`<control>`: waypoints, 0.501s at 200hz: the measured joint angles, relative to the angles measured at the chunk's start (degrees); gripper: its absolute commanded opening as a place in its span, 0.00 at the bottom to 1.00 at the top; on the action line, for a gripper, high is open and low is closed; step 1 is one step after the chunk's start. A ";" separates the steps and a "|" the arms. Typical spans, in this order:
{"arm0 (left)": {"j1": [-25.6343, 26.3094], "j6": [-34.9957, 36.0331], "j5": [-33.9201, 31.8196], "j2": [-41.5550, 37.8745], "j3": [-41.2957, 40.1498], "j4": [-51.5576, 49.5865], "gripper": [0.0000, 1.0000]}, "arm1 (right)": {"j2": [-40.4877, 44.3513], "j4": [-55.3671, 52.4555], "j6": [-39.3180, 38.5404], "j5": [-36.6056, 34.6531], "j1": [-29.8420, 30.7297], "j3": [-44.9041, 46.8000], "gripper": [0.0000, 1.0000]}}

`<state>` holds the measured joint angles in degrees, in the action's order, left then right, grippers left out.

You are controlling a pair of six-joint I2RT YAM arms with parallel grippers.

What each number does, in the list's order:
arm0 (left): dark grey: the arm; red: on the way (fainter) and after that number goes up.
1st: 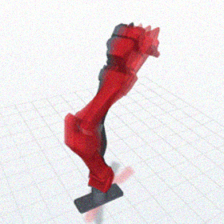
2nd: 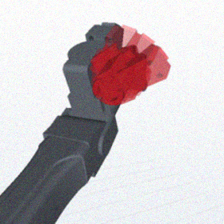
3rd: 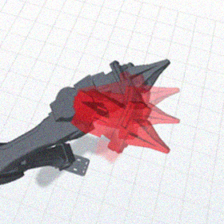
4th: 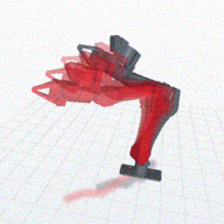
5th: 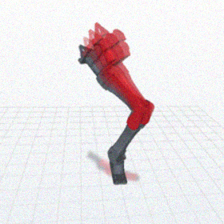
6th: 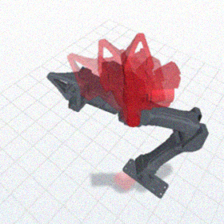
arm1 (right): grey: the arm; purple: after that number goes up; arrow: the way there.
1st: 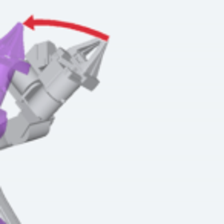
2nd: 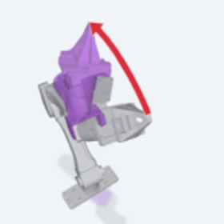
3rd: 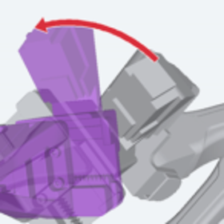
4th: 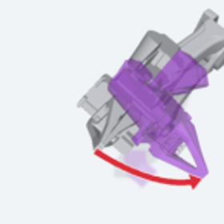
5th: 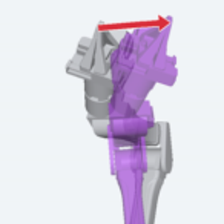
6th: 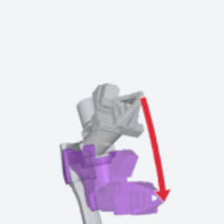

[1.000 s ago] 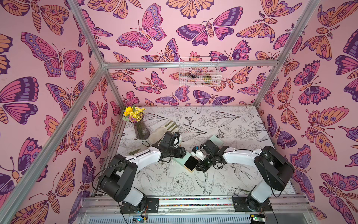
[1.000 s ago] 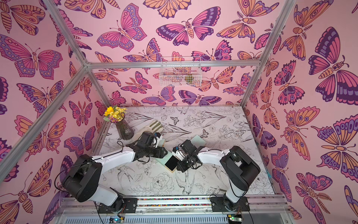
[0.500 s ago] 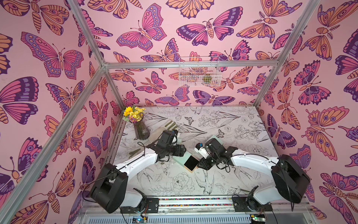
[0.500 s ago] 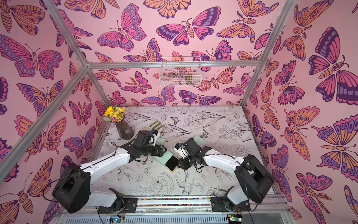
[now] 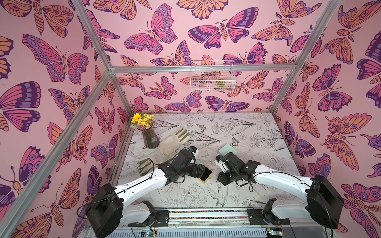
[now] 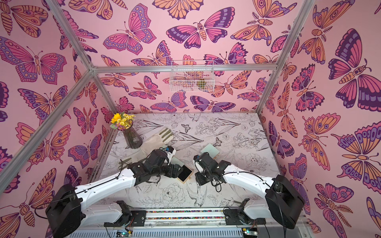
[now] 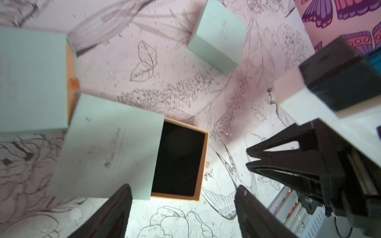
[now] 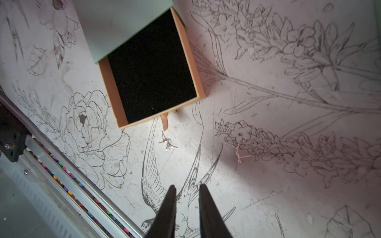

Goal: Place the earrings into the drawer-style jewelry box
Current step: Pick up the earring from the center of the board.

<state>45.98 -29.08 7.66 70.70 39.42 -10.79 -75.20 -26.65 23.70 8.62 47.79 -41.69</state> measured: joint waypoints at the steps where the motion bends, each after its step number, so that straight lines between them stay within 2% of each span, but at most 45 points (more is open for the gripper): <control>1: 0.07 -0.07 0.00 0.00 -0.07 0.02 0.80 | -0.02 -0.13 0.11 -0.13 0.00 0.00 0.22; 40: 0.61 -2.34 0.04 1.46 -0.72 1.79 0.80 | -1.73 -4.50 2.25 -4.39 -0.07 -2.95 0.20; 100: 0.61 -2.54 2.14 5.92 -0.31 5.16 0.77 | -2.05 -7.45 7.74 -5.84 -1.55 -4.59 0.19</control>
<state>46.59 -31.62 9.80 76.62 39.11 -5.63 -77.25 -34.11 31.44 2.79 46.24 -46.28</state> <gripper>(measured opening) 0.777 0.189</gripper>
